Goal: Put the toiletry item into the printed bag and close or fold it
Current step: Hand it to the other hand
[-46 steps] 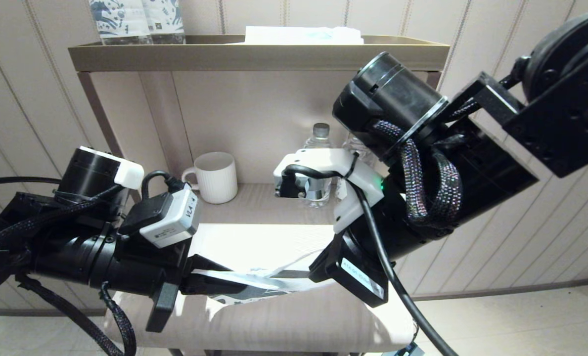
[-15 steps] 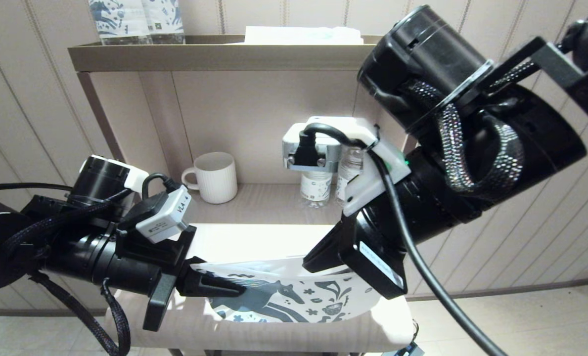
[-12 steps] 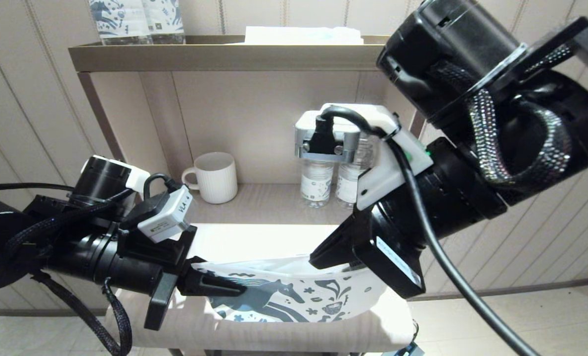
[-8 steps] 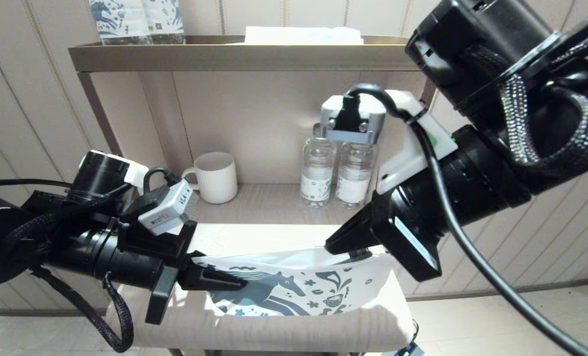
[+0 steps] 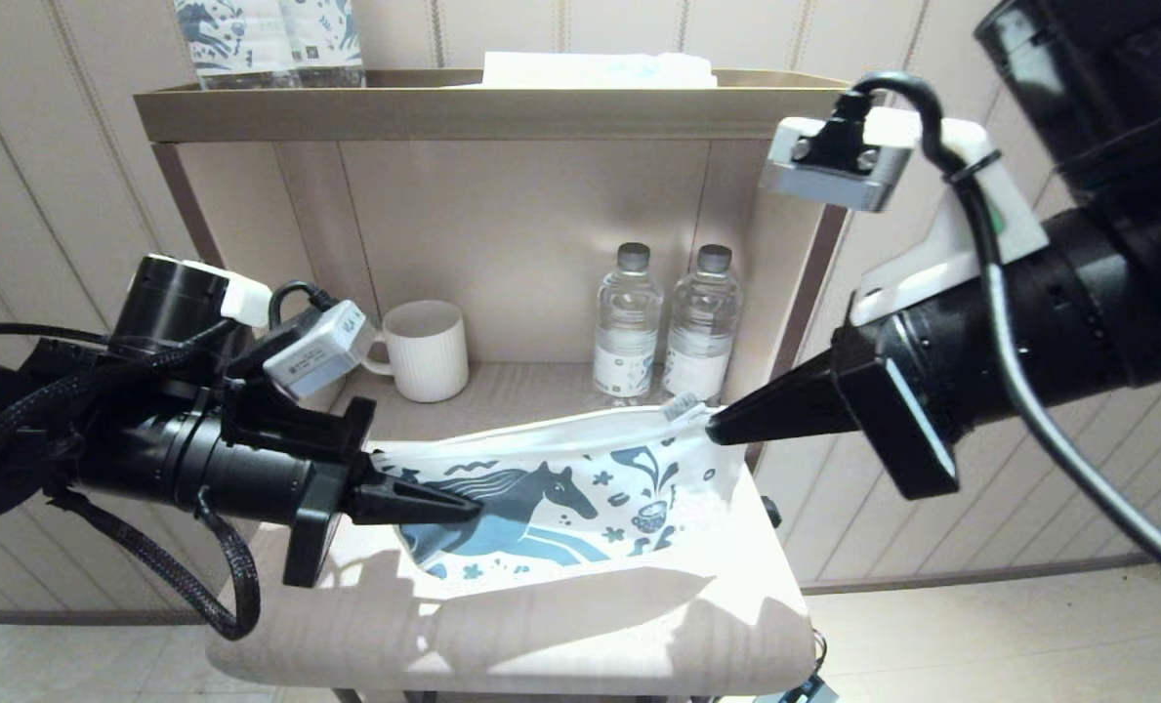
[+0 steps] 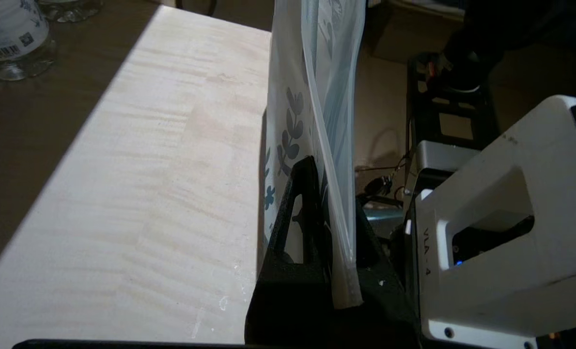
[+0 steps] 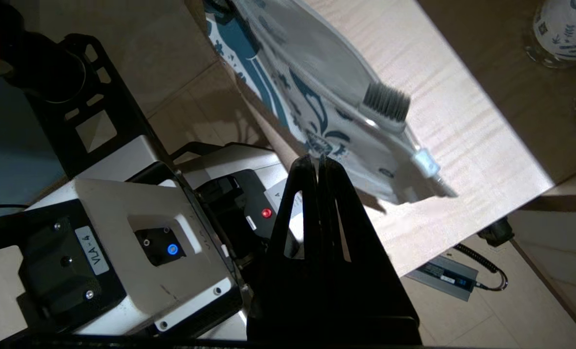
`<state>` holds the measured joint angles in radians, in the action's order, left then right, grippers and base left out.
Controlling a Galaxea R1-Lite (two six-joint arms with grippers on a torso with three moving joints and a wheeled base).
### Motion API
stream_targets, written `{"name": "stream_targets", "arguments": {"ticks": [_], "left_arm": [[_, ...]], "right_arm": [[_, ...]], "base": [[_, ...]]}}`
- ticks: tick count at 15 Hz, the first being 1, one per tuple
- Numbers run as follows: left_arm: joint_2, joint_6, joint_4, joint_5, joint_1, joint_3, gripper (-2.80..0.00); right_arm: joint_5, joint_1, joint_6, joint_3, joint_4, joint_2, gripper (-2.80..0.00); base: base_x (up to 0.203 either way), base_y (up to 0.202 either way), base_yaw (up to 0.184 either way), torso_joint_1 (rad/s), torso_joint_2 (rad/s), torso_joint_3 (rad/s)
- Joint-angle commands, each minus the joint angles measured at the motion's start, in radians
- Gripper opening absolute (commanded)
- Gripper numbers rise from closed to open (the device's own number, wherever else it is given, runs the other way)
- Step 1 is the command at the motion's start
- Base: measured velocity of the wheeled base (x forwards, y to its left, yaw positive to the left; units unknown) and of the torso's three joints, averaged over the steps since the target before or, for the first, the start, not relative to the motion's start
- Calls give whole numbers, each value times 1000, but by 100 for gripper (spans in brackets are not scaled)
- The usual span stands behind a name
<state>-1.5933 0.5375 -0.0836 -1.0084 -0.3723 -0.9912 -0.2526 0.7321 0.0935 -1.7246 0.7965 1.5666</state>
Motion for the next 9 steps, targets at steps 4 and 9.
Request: {"name": "stream_targets", "arguments": {"ticks": [4, 9], "left_arm": [[-15, -131, -28, -7, 1, -71, -280], [-20, -125, -65, -56, 0, -69, -280]], "right_arm": [[-1, -28, -47, 88, 3, -132, -280], [-61, -188, 41, 165, 4, -168, -280]], "base": [[0, 0, 0, 0, 0, 0], [0, 0, 0, 0, 0, 0]]}}
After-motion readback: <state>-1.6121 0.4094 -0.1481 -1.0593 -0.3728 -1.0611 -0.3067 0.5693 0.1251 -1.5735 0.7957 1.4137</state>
